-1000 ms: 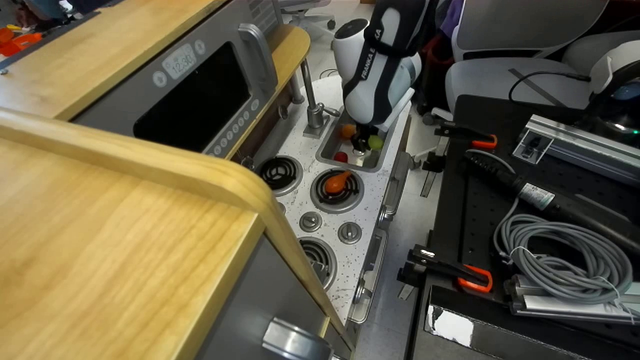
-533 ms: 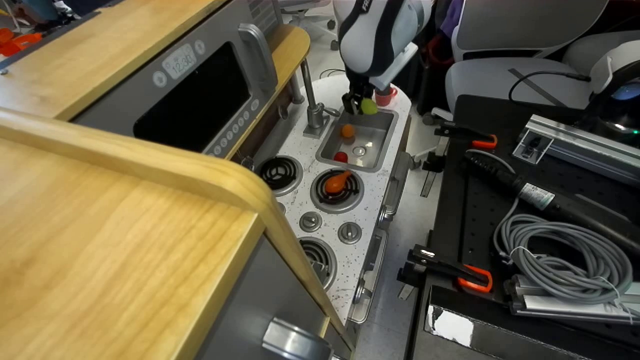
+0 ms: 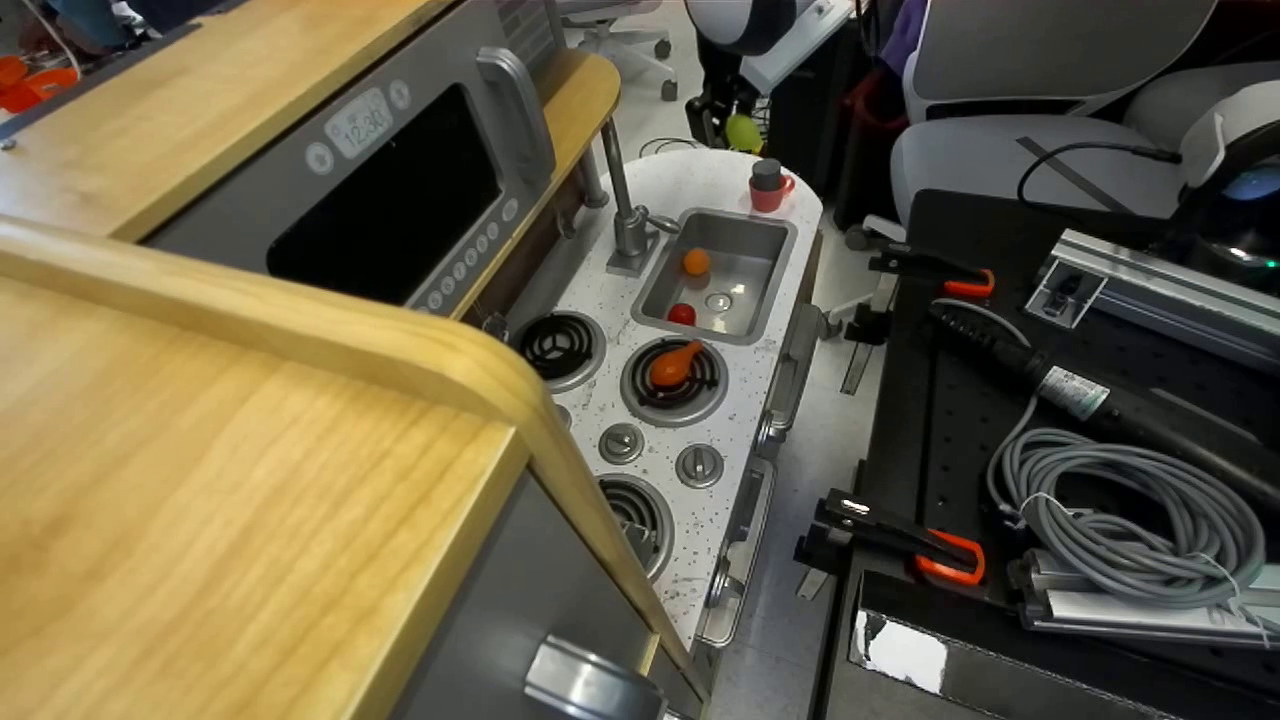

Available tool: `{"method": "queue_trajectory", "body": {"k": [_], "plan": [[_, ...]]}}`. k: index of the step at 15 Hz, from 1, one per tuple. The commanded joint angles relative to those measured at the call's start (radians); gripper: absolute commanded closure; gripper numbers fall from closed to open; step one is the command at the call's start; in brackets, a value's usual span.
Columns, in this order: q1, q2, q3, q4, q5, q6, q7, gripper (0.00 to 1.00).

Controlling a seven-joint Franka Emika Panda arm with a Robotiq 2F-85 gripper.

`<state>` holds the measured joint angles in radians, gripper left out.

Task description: Take the lemon out of the sink and put it on the counter

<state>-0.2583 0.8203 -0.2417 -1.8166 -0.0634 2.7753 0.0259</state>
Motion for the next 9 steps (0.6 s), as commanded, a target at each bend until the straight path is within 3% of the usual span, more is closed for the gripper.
{"method": "queue_trajectory", "body": {"k": [1, 9], "plan": [[0.012, 0.05, -0.055, 0.081, 0.01, -0.059, 0.061, 0.82], [-0.016, 0.234, -0.07, 0.32, 0.075, -0.246, 0.258, 0.82]]}}
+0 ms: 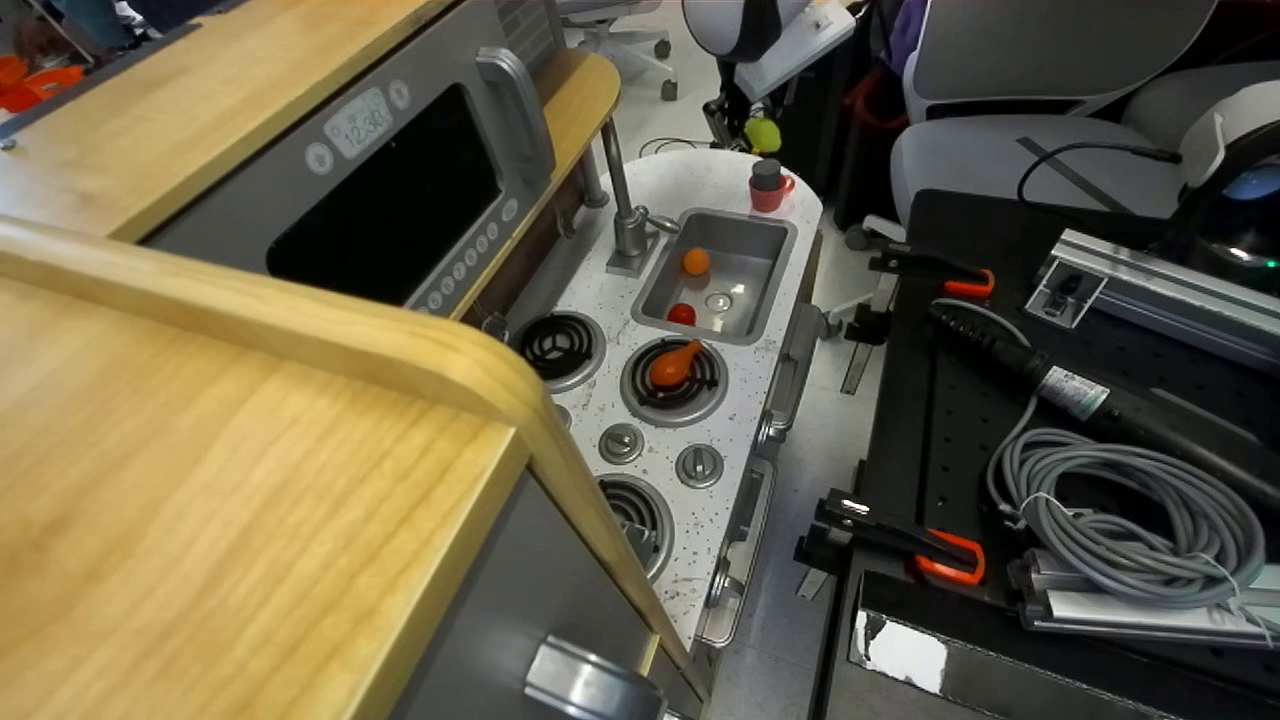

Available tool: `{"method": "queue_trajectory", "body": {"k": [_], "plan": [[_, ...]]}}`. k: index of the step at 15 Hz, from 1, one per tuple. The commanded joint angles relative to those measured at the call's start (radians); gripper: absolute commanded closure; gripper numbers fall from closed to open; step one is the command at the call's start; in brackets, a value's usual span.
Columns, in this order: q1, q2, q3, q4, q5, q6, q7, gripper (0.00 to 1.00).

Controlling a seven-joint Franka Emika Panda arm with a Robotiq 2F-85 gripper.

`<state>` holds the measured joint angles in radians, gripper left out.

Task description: Take the lemon out of the sink and put it on the counter

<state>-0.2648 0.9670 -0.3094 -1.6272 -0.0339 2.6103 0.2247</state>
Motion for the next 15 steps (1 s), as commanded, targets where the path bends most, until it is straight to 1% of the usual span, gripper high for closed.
{"method": "queue_trajectory", "body": {"k": [1, 5, 9, 15], "plan": [[-0.016, 0.111, 0.002, 0.164, 0.057, -0.101, 0.08, 0.82], [-0.032, 0.195, 0.013, 0.31, 0.101, -0.197, 0.152, 0.82], [-0.051, 0.258, 0.031, 0.437, 0.125, -0.28, 0.181, 0.82], [-0.062, 0.375, 0.031, 0.6, 0.119, -0.307, 0.208, 0.82]]}}
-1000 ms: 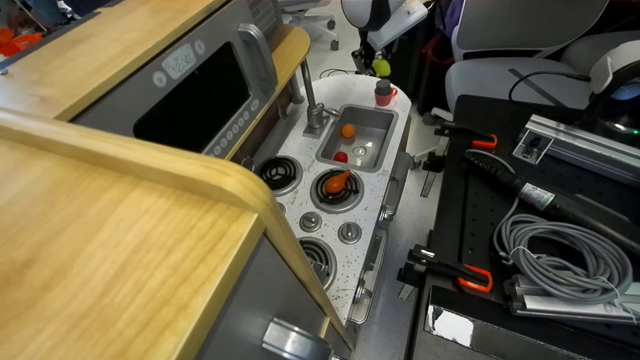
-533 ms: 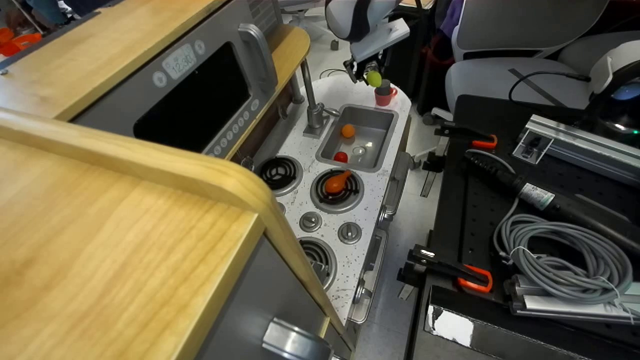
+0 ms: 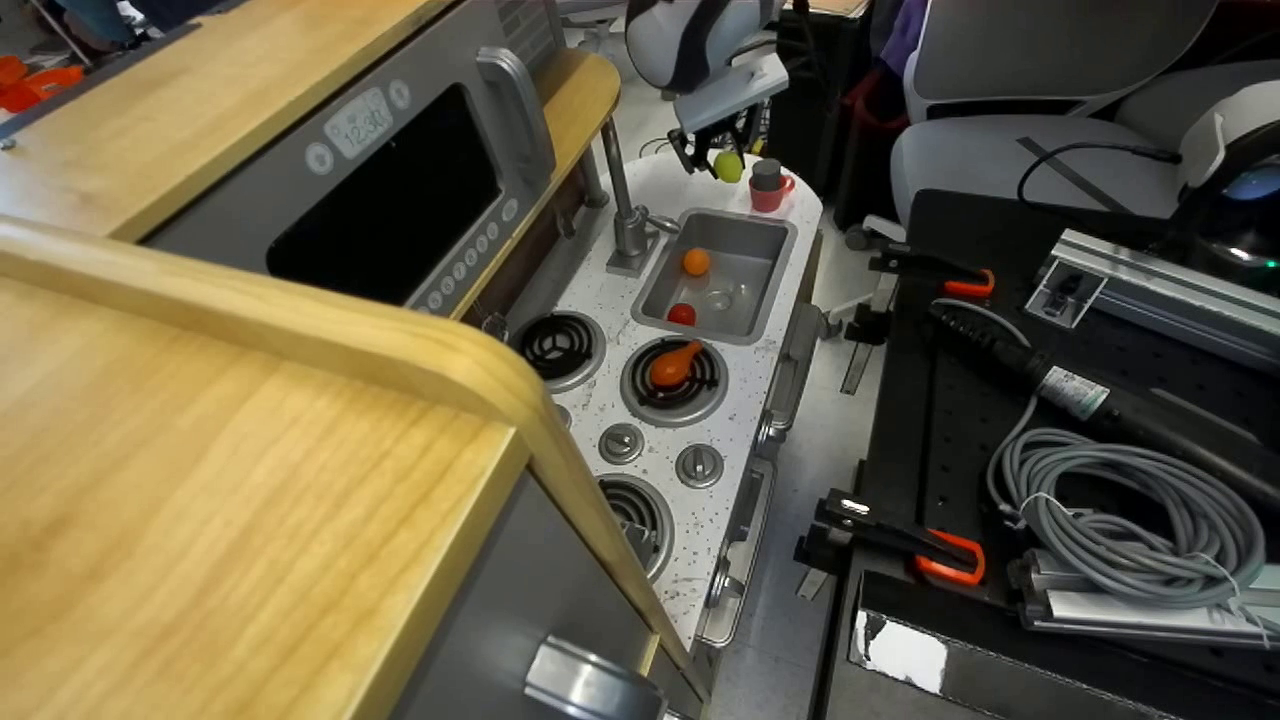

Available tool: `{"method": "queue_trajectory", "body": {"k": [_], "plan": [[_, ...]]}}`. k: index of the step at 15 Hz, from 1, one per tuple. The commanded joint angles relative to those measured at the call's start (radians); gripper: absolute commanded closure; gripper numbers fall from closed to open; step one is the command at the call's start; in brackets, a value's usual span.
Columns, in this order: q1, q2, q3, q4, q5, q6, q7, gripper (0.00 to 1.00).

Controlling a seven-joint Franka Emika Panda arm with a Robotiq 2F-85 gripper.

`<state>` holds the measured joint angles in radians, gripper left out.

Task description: Take the lemon out of the sink and put it on the counter

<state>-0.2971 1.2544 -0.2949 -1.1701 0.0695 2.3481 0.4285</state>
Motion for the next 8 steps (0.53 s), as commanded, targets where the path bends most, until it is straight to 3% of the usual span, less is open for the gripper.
{"method": "queue_trajectory", "body": {"k": [1, 8], "plan": [[-0.035, 0.106, 0.023, 0.168, 0.015, -0.042, -0.006, 0.82], [-0.038, 0.216, 0.033, 0.306, 0.0, -0.038, -0.03, 0.82]]}}
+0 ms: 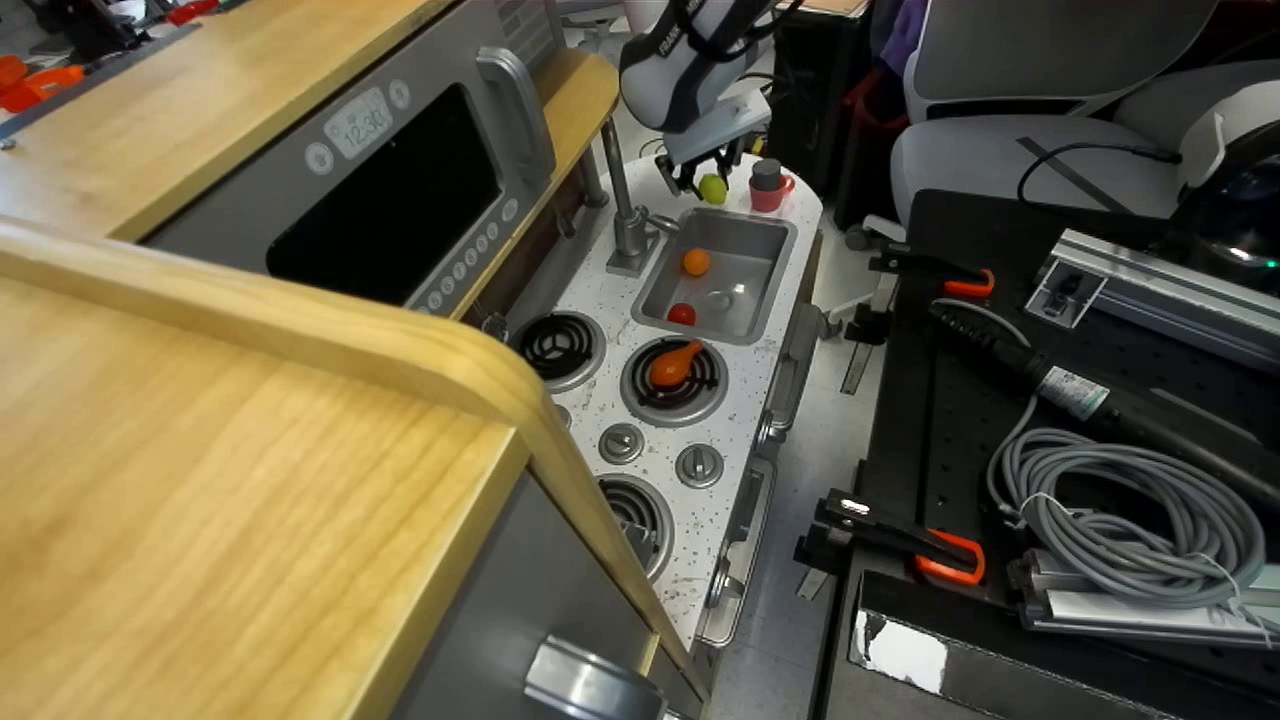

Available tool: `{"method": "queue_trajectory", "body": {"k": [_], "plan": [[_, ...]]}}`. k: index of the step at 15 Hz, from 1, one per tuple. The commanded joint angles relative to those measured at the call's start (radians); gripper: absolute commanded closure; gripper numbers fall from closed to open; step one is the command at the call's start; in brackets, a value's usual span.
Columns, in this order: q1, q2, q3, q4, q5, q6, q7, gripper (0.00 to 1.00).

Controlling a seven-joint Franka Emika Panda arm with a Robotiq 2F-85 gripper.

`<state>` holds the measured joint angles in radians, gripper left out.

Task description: Take the lemon out of the sink and put it on the counter

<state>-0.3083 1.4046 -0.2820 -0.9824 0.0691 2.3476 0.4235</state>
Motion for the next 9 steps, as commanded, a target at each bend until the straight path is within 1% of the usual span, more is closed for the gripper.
{"method": "queue_trajectory", "body": {"k": [1, 2, 3, 4, 6, 7, 8, 9], "plan": [[-0.027, 0.075, 0.021, 0.132, -0.001, -0.038, -0.028, 0.82], [-0.028, 0.084, 0.021, 0.144, -0.002, -0.039, -0.029, 0.82], [-0.03, 0.087, 0.022, 0.149, 0.0, -0.04, -0.029, 0.32], [-0.032, 0.091, 0.026, 0.157, -0.001, -0.041, -0.037, 0.31], [-0.029, 0.093, 0.02, 0.168, -0.007, -0.049, -0.04, 0.18], [-0.023, 0.058, 0.023, 0.119, -0.018, -0.028, -0.039, 0.11], [-0.024, 0.058, 0.026, 0.127, -0.017, -0.026, -0.047, 0.02], [-0.009, 0.034, 0.016, 0.088, -0.003, -0.009, -0.057, 0.0]]}}
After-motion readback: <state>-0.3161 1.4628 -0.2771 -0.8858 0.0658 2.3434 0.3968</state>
